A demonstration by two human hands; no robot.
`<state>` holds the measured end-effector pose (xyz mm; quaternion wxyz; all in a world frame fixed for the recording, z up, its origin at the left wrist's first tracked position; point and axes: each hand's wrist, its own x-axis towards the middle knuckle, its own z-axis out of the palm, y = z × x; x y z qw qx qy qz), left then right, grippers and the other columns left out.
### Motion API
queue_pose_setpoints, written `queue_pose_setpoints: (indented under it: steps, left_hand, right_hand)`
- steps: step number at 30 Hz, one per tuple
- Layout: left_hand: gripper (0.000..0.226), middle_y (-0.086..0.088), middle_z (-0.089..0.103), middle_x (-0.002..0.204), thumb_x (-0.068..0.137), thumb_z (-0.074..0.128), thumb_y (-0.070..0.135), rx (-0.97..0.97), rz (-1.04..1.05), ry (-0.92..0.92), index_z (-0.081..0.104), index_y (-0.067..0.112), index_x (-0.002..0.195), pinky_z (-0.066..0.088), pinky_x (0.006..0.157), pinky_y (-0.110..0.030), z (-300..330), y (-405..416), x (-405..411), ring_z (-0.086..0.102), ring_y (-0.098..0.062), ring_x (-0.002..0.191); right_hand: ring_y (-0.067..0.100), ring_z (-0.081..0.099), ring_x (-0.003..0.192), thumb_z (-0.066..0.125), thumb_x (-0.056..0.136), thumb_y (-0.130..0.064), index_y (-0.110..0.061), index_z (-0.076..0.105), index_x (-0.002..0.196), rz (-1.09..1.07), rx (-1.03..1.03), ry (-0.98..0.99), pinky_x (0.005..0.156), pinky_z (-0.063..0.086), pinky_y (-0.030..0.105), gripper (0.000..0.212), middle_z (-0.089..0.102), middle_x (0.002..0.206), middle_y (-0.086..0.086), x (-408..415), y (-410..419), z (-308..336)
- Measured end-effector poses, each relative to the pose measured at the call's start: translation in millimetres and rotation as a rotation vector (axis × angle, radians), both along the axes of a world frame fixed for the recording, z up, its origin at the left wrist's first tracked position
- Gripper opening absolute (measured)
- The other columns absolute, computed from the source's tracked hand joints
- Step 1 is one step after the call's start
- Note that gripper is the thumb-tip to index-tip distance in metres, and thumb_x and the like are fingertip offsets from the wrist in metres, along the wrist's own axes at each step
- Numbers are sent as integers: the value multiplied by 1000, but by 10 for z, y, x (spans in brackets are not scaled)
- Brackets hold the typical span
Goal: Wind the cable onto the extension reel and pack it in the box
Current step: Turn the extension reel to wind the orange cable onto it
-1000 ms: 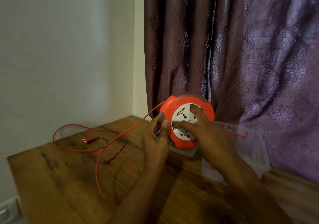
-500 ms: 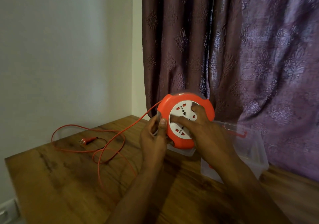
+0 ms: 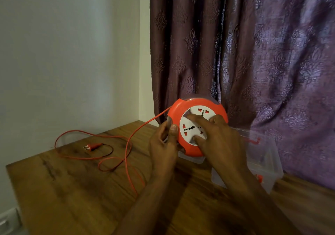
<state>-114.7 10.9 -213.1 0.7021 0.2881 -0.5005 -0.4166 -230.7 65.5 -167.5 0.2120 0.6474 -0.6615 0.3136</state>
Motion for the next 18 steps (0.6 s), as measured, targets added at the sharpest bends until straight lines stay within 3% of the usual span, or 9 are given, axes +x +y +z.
queue_pose_setpoints:
  steps: [5, 9, 18]
  left_hand:
    - [50, 6, 69, 123, 85, 60, 49, -25, 2, 0, 61, 28, 131, 60, 84, -47, -8, -1, -1, 68, -17, 109]
    - [38, 7, 70, 120, 86, 59, 47, -47, -31, 6, 62, 39, 122, 61, 83, -45, 1, 17, -8, 68, -17, 109]
    - [31, 1, 72, 115, 88, 62, 40, -24, -87, 39, 64, 37, 118, 60, 82, -51, 6, 39, -50, 72, -19, 101]
  right_hand:
    - [29, 60, 104, 62, 79, -52, -53, 28, 138, -8, -43, -63, 79, 52, 39, 68, 57, 124, 4, 25, -17, -21]
    - [36, 63, 93, 53, 75, -71, -46, 37, 134, -77, -133, -174, 72, 51, 40, 66, 69, 105, 8, 10, -24, -21]
    - [34, 63, 92, 59, 74, -68, -28, 52, 111, -89, -196, -482, 67, 44, 34, 55, 68, 101, 8, 44, -24, -11]
